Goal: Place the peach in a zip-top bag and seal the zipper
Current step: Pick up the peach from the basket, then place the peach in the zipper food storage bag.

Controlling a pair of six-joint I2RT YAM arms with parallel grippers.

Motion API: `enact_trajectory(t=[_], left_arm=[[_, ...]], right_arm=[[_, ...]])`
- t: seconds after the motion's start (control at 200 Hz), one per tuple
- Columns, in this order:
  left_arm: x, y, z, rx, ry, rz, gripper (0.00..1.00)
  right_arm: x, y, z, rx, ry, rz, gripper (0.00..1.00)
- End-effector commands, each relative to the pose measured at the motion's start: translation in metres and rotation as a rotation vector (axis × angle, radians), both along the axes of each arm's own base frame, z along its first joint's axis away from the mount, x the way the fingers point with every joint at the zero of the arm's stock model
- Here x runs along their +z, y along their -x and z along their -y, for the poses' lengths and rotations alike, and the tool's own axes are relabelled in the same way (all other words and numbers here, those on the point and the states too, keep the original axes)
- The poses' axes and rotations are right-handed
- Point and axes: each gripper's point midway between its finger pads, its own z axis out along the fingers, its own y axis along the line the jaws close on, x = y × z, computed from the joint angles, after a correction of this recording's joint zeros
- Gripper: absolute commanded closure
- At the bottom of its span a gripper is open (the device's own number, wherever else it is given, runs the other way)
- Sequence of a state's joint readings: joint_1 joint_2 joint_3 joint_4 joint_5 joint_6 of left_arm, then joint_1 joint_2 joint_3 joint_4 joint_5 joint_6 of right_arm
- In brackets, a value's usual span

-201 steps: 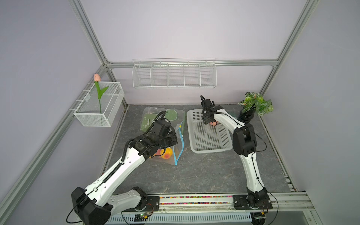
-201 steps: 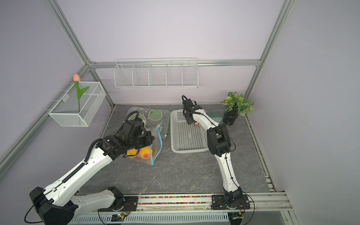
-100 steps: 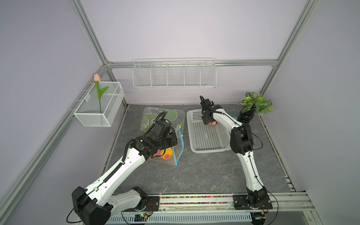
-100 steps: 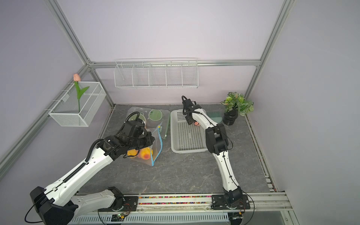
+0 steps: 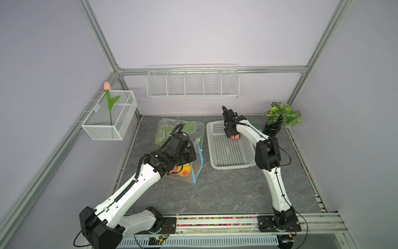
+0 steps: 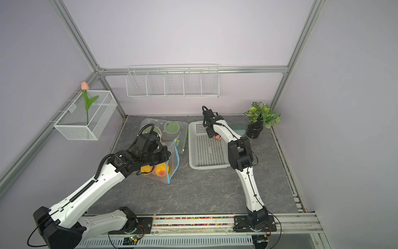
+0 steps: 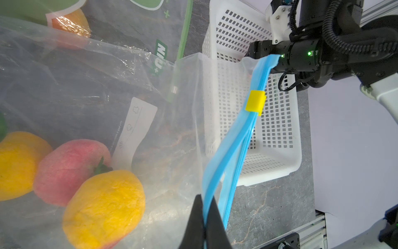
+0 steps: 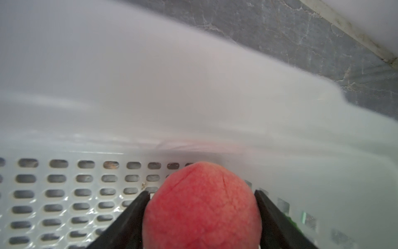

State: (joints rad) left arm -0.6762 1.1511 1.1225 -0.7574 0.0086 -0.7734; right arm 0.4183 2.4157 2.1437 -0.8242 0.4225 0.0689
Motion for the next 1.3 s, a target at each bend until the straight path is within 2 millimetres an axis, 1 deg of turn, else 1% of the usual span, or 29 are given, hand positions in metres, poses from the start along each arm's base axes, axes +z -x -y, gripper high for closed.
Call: enact_trajectory(t=[0.0,0.075,0.195,0.365,0.47,0.535,0.625,0.805,0.965,1.105,1.2,1.295], left_arm=[[0.003,0.002,-0.001,-0.003,0.008,0.017,1.00],[0.003,0.002,0.000,-0.002,0.011,0.019,1.00],[0.005,0.000,0.001,0.002,0.020,0.028,1.00],[0.005,-0.003,0.002,0.014,0.027,0.030,1.00],[0.005,-0.004,0.003,0.020,0.035,0.029,1.00],[0.005,-0.005,0.004,0.021,0.039,0.030,1.00],[0.005,-0.006,0.005,0.025,0.042,0.028,1.00],[0.004,-0.008,0.006,0.038,0.050,0.020,1.00],[0.005,-0.009,0.008,0.045,0.057,0.008,1.00],[0.004,-0.011,0.008,0.062,0.064,-0.001,1.00],[0.004,-0.012,0.008,0.080,0.070,-0.007,1.00],[0.007,-0.014,0.008,0.086,0.076,-0.002,1.00]], right_arm=[[0.020,0.012,-0.007,-0.018,-0.140,-0.001,0.28],[0.029,0.019,-0.011,-0.012,-0.200,0.012,0.29],[0.050,0.030,-0.020,0.019,-0.303,0.051,0.31],[0.094,0.056,-0.044,0.126,-0.509,0.107,0.31],[0.124,0.079,-0.062,0.214,-0.666,0.142,0.32],[0.139,0.095,-0.072,0.262,-0.751,0.158,0.32],[0.161,0.120,-0.086,0.335,-0.863,0.177,0.32],[0.197,0.172,-0.114,0.485,-1.029,0.193,0.33],[0.217,0.214,-0.139,0.589,-1.145,0.178,0.33],[0.231,0.242,-0.158,0.661,-1.243,0.156,0.33],[0.236,0.254,-0.170,0.691,-1.294,0.136,0.33],[0.234,0.262,-0.180,0.707,-1.325,0.115,0.33]])
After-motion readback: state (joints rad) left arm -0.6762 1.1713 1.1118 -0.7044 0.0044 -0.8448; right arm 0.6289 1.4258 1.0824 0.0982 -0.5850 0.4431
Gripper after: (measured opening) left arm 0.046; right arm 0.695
